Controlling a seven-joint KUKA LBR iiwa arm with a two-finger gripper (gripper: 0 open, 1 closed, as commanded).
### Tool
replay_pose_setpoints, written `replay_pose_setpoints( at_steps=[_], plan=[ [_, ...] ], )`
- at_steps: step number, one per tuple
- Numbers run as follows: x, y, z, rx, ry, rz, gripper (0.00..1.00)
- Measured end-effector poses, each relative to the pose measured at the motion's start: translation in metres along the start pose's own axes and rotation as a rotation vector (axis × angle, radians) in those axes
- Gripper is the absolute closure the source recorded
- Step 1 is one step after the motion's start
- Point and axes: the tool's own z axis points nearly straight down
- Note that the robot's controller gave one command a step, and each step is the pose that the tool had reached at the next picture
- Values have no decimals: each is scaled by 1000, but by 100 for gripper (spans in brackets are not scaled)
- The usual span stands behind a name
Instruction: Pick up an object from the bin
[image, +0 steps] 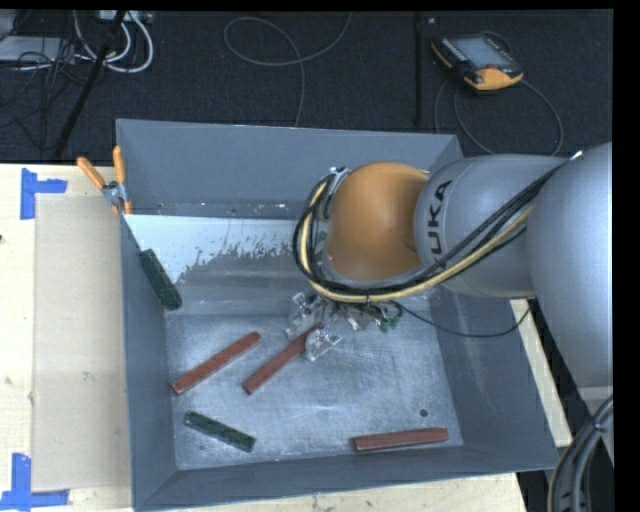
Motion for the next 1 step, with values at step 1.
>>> replay_pose_setpoints(
  at_steps=[1],
  plan=[
    [-6,2,1,1,-6,1,100]
  ],
)
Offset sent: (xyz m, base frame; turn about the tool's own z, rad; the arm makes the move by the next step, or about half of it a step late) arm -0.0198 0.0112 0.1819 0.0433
